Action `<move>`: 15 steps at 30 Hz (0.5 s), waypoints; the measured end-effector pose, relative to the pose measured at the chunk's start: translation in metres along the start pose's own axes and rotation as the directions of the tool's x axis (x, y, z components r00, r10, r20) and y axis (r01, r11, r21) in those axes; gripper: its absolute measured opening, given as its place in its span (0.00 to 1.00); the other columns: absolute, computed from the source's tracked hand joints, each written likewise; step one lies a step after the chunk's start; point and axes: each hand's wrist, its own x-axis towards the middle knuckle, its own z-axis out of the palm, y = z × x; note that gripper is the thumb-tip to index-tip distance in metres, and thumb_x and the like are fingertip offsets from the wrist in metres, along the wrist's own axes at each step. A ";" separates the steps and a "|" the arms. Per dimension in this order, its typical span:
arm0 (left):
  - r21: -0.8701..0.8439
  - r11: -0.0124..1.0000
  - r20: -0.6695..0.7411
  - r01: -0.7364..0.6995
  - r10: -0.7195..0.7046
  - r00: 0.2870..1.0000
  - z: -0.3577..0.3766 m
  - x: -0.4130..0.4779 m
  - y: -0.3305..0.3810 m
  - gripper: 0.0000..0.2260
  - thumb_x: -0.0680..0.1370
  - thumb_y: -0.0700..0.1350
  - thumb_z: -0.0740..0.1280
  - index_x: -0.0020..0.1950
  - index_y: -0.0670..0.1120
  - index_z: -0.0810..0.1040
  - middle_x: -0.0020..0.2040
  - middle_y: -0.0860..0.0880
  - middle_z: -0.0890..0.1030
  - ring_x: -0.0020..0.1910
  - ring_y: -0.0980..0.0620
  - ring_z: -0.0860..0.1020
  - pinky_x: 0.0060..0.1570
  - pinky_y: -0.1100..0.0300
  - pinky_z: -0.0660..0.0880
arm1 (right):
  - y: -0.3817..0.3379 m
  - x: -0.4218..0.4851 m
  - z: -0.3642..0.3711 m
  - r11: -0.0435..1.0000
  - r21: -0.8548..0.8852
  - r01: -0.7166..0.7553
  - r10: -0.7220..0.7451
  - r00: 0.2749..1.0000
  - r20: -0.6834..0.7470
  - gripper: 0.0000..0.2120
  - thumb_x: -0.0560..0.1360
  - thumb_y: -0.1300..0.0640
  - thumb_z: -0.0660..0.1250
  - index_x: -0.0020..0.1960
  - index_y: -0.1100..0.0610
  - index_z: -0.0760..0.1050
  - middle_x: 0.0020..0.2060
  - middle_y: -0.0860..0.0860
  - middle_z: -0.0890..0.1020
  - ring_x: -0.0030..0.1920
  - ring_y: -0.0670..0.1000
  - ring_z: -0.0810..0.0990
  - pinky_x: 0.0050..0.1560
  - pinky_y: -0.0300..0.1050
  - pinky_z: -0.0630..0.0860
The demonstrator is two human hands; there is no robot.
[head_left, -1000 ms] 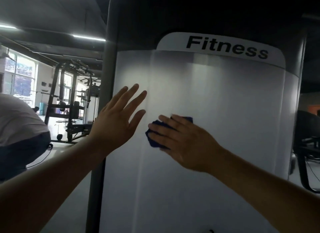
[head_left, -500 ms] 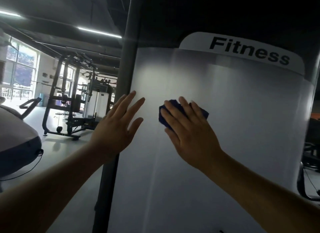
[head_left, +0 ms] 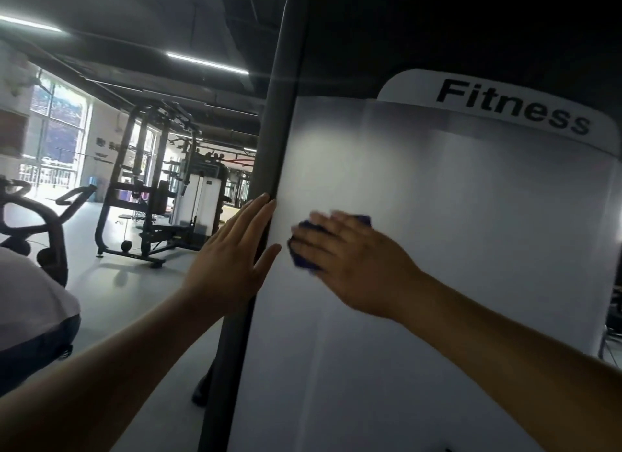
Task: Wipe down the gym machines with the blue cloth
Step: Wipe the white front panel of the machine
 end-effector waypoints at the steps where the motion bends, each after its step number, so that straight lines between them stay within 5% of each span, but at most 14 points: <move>1: 0.001 1.000 -0.001 0.008 -0.008 1.000 0.001 -0.002 -0.002 0.32 0.89 0.62 0.56 0.90 0.52 0.51 0.90 0.53 0.52 0.88 0.51 0.56 0.81 0.50 0.59 | 0.006 0.007 -0.005 0.995 0.005 -0.098 0.099 0.995 -0.031 0.25 0.91 0.47 0.52 0.86 0.54 0.62 0.86 0.53 0.62 0.86 0.59 0.58 0.86 0.60 0.52; 4: -0.015 1.000 0.030 0.028 -0.027 0.999 0.004 -0.007 -0.005 0.33 0.89 0.63 0.56 0.90 0.52 0.50 0.90 0.56 0.48 0.88 0.52 0.55 0.81 0.49 0.61 | -0.001 0.013 -0.006 0.976 -0.018 -0.216 0.215 0.975 -0.046 0.27 0.91 0.47 0.50 0.88 0.55 0.57 0.87 0.54 0.59 0.87 0.61 0.53 0.86 0.62 0.49; 8: -0.039 0.999 0.060 0.019 -0.017 0.998 0.006 -0.011 -0.005 0.33 0.89 0.61 0.55 0.90 0.53 0.46 0.89 0.60 0.42 0.87 0.57 0.50 0.79 0.53 0.59 | -0.022 0.011 0.013 0.992 -0.012 0.129 -0.128 0.989 0.078 0.26 0.91 0.49 0.52 0.86 0.55 0.61 0.86 0.54 0.63 0.85 0.61 0.60 0.86 0.60 0.53; 13: -0.101 0.995 0.063 0.010 -0.003 0.998 0.006 -0.011 -0.011 0.33 0.89 0.59 0.57 0.90 0.53 0.48 0.89 0.61 0.42 0.87 0.56 0.52 0.79 0.52 0.61 | 0.025 0.032 -0.013 0.970 -0.024 -0.241 0.238 0.967 -0.087 0.26 0.91 0.48 0.54 0.87 0.55 0.60 0.86 0.55 0.63 0.86 0.61 0.59 0.85 0.62 0.53; 15: -0.141 0.990 0.064 0.018 -0.009 0.998 0.008 -0.011 -0.009 0.34 0.89 0.58 0.59 0.90 0.53 0.47 0.89 0.61 0.42 0.87 0.56 0.51 0.80 0.53 0.60 | 0.012 0.031 -0.009 0.984 -0.052 -0.169 0.168 0.985 -0.029 0.28 0.91 0.47 0.52 0.88 0.55 0.57 0.87 0.55 0.60 0.87 0.62 0.55 0.86 0.63 0.51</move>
